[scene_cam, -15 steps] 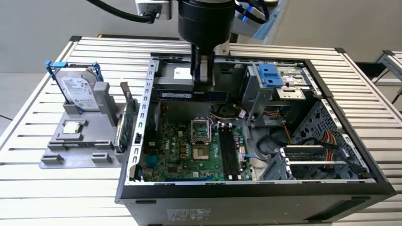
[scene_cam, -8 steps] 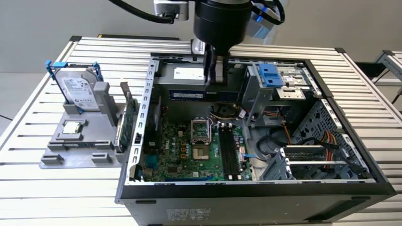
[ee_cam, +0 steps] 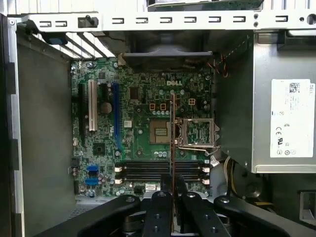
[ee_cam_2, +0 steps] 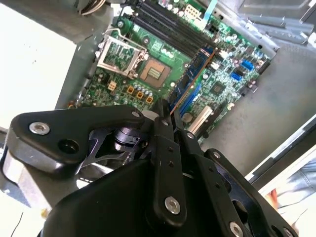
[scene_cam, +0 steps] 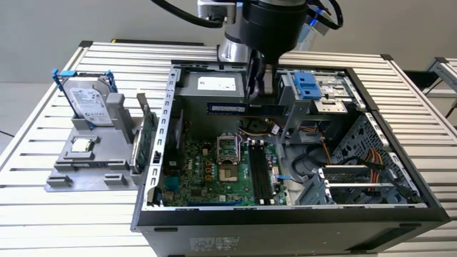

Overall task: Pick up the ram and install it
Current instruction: 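Pick up the ram and move it above insertion slot, then insert the ram into the slot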

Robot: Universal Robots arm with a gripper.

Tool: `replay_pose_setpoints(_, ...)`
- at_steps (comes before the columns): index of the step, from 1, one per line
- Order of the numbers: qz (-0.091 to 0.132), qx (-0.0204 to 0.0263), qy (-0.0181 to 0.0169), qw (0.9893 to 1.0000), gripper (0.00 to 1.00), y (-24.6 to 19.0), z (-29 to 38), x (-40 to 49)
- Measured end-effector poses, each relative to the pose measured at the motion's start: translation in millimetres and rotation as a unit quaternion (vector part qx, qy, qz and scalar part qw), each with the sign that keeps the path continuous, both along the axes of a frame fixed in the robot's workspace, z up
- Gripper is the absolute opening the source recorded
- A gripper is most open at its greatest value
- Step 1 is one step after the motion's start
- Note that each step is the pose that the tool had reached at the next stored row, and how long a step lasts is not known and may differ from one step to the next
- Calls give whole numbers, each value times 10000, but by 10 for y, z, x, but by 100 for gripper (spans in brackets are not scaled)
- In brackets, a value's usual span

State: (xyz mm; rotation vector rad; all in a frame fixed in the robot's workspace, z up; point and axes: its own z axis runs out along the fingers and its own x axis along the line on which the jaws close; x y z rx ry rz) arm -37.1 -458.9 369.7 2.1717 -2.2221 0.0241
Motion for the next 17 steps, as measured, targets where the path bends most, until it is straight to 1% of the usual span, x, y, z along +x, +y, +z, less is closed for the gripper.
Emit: replay_pose_setpoints(17,-16,1,36,10000,0,0,-1,512)
